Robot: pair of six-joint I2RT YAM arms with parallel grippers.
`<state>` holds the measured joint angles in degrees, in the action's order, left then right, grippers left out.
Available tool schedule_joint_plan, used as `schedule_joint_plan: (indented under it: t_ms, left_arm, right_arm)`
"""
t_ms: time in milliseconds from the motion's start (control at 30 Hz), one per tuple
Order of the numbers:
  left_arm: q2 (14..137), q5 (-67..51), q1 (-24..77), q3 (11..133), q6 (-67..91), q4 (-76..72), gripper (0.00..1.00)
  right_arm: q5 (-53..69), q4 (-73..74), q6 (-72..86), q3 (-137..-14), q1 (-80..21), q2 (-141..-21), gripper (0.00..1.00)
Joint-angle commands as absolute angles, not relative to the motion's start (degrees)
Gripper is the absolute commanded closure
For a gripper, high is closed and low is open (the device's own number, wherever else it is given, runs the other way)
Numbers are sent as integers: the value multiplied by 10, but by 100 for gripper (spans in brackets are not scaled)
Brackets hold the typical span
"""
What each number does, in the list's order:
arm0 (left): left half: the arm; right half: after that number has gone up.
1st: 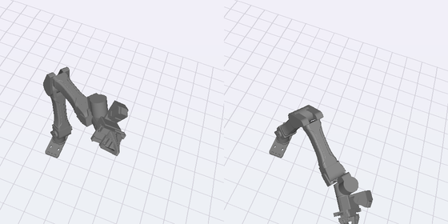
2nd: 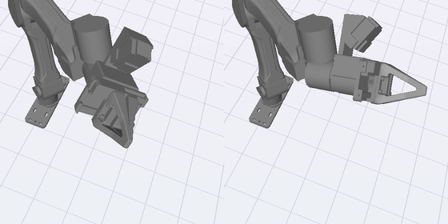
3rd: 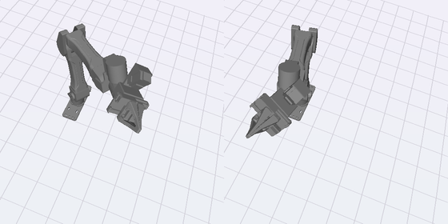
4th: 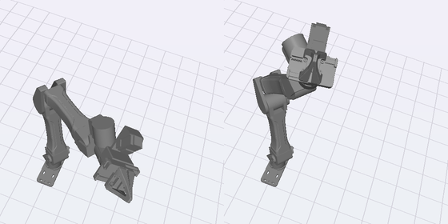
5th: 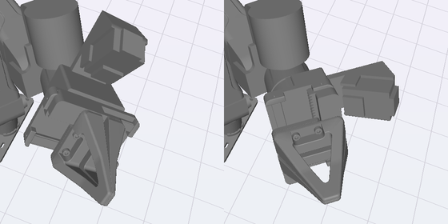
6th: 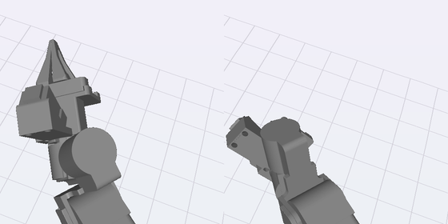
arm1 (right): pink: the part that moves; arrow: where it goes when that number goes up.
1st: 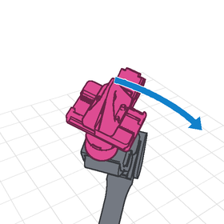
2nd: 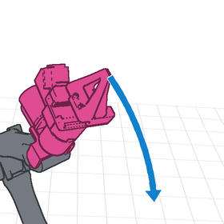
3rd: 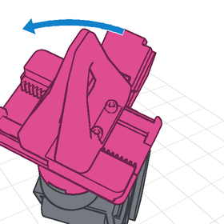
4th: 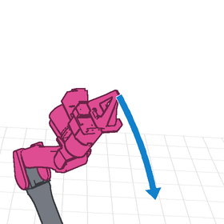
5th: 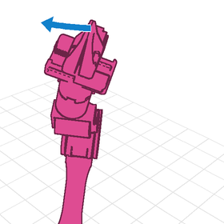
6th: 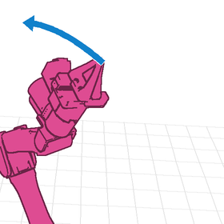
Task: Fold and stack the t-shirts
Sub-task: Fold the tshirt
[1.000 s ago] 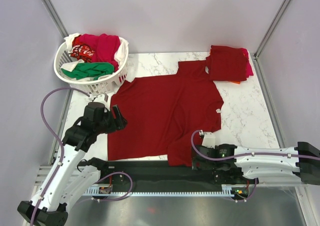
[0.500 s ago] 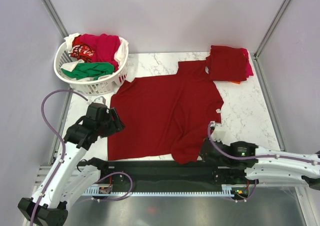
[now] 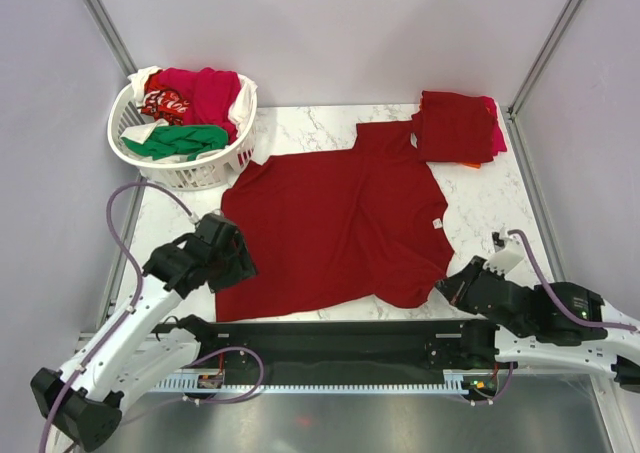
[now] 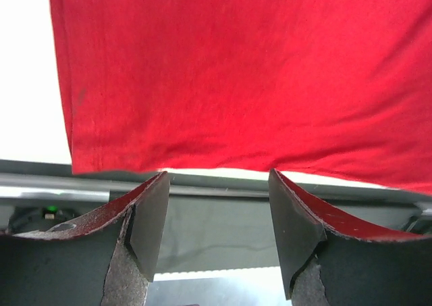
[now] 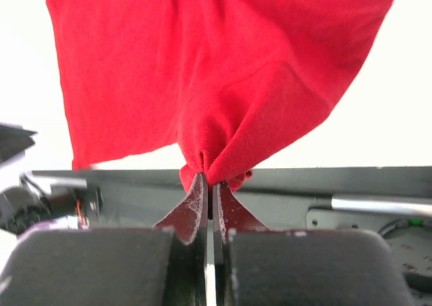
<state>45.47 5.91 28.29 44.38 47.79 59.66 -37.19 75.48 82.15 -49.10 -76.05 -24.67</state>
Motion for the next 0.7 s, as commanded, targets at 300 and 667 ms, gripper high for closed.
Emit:
schedule_joint_plan:
  t_ms: [300,667]
  left_arm:
    - [561,161,428,405,686,651,35]
    - [724,154,553,403,786,656,39]
  right_arm:
    - [-513,785,681,-615,-755,-317,100]
    - [-474,734,610,-582,-754,-330,100]
